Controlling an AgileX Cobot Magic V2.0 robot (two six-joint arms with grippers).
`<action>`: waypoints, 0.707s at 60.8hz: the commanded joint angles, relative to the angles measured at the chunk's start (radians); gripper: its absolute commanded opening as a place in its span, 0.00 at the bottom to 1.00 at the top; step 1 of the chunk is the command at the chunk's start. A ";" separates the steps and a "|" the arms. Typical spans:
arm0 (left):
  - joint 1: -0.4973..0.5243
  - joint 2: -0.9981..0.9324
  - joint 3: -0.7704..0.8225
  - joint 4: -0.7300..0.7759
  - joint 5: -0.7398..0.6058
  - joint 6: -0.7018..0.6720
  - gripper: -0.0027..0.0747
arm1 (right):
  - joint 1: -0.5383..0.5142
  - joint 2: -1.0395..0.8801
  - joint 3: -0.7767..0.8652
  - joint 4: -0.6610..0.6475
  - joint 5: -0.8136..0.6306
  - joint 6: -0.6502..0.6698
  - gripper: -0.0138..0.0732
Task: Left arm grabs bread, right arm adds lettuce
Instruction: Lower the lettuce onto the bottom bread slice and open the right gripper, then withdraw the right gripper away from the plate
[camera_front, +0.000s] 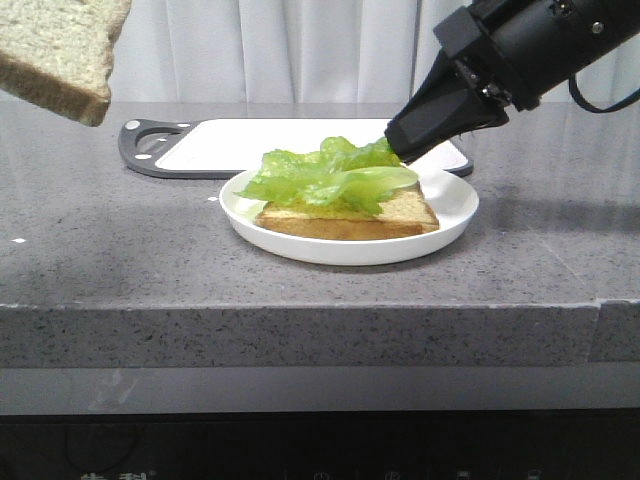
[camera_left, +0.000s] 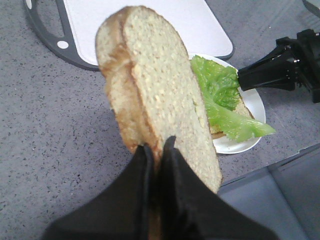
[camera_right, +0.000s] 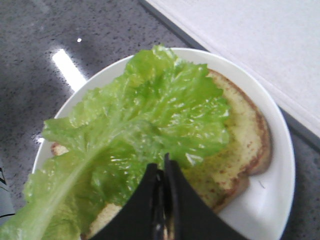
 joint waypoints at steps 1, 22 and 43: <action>0.001 -0.003 -0.026 -0.032 -0.065 -0.004 0.01 | -0.002 -0.044 -0.024 0.007 -0.017 0.043 0.02; 0.001 -0.003 -0.026 -0.032 -0.065 -0.004 0.01 | -0.002 -0.105 -0.031 -0.011 -0.003 0.082 0.47; 0.001 -0.003 -0.026 -0.032 -0.065 -0.004 0.01 | -0.002 -0.444 -0.037 -0.415 -0.085 0.600 0.49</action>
